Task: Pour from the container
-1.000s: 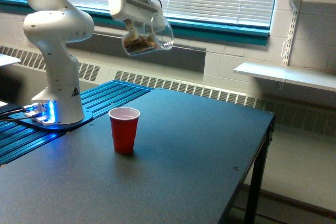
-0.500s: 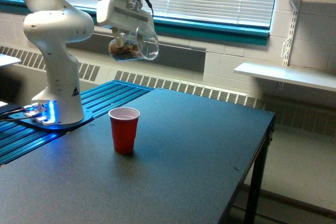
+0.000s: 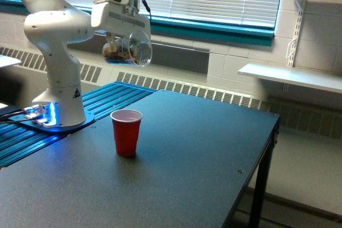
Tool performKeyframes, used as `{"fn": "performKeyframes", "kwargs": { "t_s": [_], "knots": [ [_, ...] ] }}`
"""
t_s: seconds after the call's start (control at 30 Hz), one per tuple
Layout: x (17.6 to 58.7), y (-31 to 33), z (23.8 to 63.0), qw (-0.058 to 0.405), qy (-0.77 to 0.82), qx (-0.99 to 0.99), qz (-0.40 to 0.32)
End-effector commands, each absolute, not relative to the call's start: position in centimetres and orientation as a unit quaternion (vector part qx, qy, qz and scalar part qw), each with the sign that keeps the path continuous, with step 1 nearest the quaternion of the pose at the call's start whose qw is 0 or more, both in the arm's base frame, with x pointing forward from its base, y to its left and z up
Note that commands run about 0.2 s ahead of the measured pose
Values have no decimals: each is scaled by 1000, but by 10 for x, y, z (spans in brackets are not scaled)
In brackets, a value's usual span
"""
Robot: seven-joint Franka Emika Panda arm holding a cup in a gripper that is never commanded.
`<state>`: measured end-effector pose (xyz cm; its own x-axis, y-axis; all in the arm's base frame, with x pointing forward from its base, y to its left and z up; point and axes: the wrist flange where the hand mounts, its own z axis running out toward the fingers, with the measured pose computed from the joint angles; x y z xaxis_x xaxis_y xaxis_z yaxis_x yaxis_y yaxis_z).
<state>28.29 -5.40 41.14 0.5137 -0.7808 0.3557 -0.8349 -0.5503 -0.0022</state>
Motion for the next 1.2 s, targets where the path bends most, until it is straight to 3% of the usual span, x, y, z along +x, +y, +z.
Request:
{"fn": "performKeyframes", "kwargs": {
  "t_s": [0.03,1.2],
  "knots": [
    [271,-47,393,93,-472,867,131],
    [248,-39,377,137,-499,854,58]
  ]
}}
